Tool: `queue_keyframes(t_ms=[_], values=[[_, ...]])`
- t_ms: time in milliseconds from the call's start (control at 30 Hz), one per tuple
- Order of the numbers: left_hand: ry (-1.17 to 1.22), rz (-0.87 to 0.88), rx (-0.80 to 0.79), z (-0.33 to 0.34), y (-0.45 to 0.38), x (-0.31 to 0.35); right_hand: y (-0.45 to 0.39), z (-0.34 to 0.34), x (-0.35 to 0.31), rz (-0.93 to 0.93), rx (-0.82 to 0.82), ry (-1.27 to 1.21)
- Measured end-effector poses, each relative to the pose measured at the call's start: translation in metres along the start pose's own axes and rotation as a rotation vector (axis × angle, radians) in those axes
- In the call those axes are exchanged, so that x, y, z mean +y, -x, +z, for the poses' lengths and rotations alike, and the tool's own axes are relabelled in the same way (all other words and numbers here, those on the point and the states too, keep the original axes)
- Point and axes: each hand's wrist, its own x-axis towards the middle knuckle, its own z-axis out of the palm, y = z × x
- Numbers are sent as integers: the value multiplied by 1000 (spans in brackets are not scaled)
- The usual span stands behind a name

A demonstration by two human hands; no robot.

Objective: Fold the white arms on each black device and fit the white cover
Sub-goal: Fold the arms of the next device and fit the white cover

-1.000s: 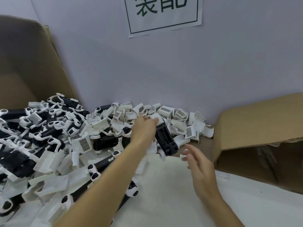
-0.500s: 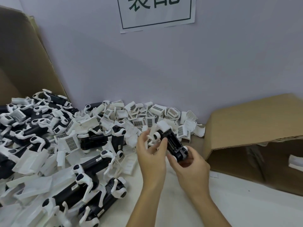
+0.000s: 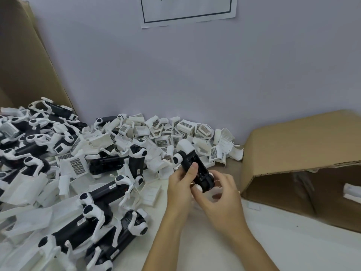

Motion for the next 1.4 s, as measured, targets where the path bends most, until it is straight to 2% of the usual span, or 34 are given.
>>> queue_keyframes(t_ms=[167,433,800,867,967,1100,1200,1400], values=[[98,-81,-84,-4,-1,-7,-1,1,3,-4,-51,7],[78,-49,-110,3,-6,-12,0,-2,-2,-31,39,99],[29,42,-94,3,-7,-12,-2,1,3,-42,-3,91],[-25,92,-70,2,-8,-13,-2,3,4,-51,-22,99],[-215,219,-83,-2,-9,-15,-1,2,2,-80,64,19],[-566,471,-245,-3,-5,-18,-5,-2,3,-4,127,-197],[-661,505,-315,-3,-1,-17,-9,-5,9,39,175,-257],[-691,518,-313,-2,1,-17,-11,-8,11,53,279,-203]])
